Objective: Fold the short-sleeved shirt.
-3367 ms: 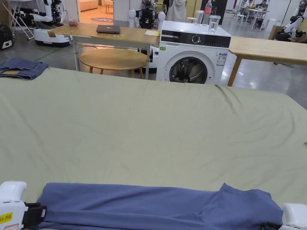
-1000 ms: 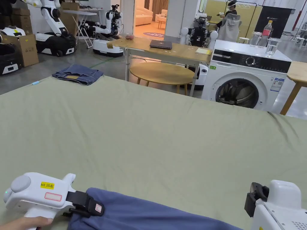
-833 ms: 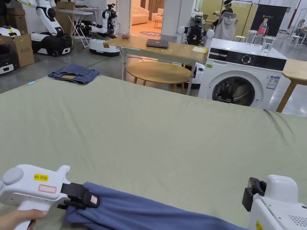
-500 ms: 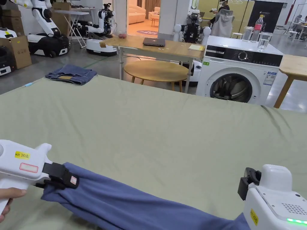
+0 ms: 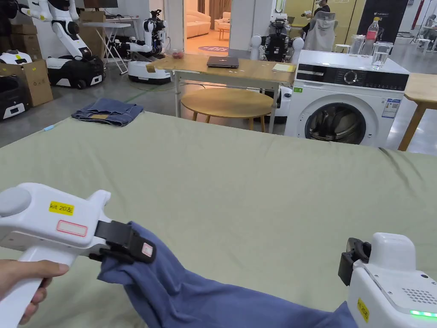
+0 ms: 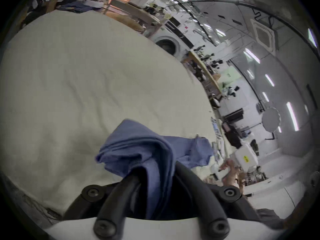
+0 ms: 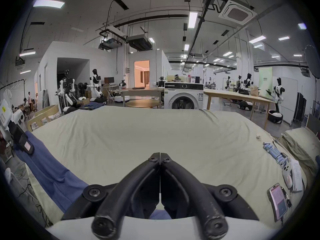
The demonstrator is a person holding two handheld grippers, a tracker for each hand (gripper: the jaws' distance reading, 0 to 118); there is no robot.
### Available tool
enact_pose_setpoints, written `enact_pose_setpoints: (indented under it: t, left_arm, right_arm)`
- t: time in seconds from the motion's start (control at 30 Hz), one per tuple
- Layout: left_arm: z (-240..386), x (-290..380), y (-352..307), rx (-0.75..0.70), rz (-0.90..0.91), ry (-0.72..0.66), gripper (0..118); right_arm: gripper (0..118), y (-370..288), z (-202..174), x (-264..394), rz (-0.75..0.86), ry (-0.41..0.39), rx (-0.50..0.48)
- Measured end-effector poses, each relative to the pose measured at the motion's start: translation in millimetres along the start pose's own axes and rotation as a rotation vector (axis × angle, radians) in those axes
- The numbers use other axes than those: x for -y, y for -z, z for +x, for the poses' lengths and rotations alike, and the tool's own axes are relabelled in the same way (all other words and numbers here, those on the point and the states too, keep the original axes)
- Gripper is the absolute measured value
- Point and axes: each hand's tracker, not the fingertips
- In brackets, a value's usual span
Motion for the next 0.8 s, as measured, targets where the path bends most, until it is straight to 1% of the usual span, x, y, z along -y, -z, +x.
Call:
enact_pose_setpoints:
  t: [0.13, 0.3, 0.5, 0.53, 0.57, 0.63, 0.67, 0.7, 0.73, 0.77, 0.8]
  left_arm:
    - [19.5, -6.4, 38.4, 0.035, -0.054, 0.017, 0]
    - [44.5, -1.2, 104.9, -0.002, -0.164, 0.053, 0]
    - [35.2, 8.0, 179.4, -0.117, -0.281, 0.026, 0]
    - [33.5, 10.1, 188.4, -0.135, -0.298, 0.023, 2]
    - [31.5, 11.8, 196.1, -0.138, -0.326, 0.007, 4]
    - [29.5, 17.9, 209.5, -0.142, -0.331, 0.006, 19]
    - [28.2, 19.1, 213.5, -0.142, -0.332, -0.002, 24]
    - [27.4, 20.4, 216.1, -0.141, -0.332, -0.009, 31]
    - [36.2, 21.3, 210.0, -0.14, -0.328, -0.017, 31]
    - [37.3, 21.7, 210.0, -0.141, -0.324, -0.018, 34]
    - [38.2, 21.3, 208.8, -0.137, -0.319, -0.015, 44]
  right_arm:
    - [0, -2.0, 1.2, 0.3, -0.001, 0.002, 0.001]
    - [0, -3.0, 4.5, 3.9, -0.015, 0.006, 0.007]
    - [0, -4.6, 10.9, 9.6, -0.038, 0.002, 0.016]
    - [0, -4.8, 12.2, 10.3, -0.041, 0.003, 0.018]
    - [0, -5.6, 13.6, 10.6, -0.043, 0.005, 0.02]
    - [0, -5.4, 15.6, 11.3, -0.047, 0.01, 0.023]
    - [0, -5.3, 16.7, 11.7, -0.049, 0.015, 0.022]
    - [0, -4.7, 17.8, 12.4, -0.05, 0.019, 0.023]
    - [0, -4.5, 18.5, 12.8, -0.053, 0.022, 0.022]
    - [0, -4.7, 18.9, 13.1, -0.054, 0.022, 0.021]
    - [0, -5.0, 19.3, 13.3, -0.054, 0.022, 0.02]
